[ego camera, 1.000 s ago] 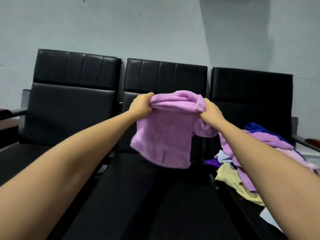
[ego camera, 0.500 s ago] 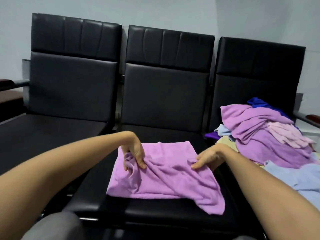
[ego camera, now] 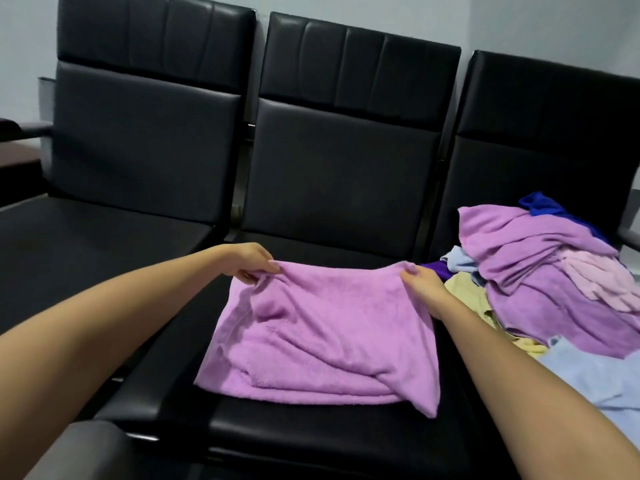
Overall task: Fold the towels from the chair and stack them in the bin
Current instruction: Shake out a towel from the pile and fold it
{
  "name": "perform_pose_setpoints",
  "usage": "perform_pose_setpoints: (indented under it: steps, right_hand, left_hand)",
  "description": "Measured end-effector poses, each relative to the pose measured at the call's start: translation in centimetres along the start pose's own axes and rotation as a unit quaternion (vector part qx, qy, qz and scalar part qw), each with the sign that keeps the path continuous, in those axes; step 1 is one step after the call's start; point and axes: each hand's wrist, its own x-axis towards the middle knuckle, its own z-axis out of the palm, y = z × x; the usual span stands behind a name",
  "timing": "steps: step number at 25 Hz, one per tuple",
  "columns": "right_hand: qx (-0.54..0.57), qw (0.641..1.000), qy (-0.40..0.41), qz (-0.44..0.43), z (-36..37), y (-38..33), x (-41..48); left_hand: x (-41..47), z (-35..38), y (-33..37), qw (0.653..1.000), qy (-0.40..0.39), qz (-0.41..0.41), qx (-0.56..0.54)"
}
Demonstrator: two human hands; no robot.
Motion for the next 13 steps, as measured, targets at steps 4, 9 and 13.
perform_pose_setpoints:
  steps: [4,9,13]
  right_hand:
    - [-0.087,0.996,0.028,-0.023,2.3,0.1,3.3]
    - [-0.220,0.973,-0.034,-0.054,6.1,2.5,6.0]
    - [-0.438,0.884,-0.130,-0.101,6.5,2.1,6.7]
  left_hand:
    - [3.7,0.1,-1.2,0.983,0.134,-0.024,0.125]
    - [6.2,1.0,-0.9,0.935,0.026,-0.131,0.330]
    - [4.9,0.9,1.9,0.866,-0.052,-0.158,0.471]
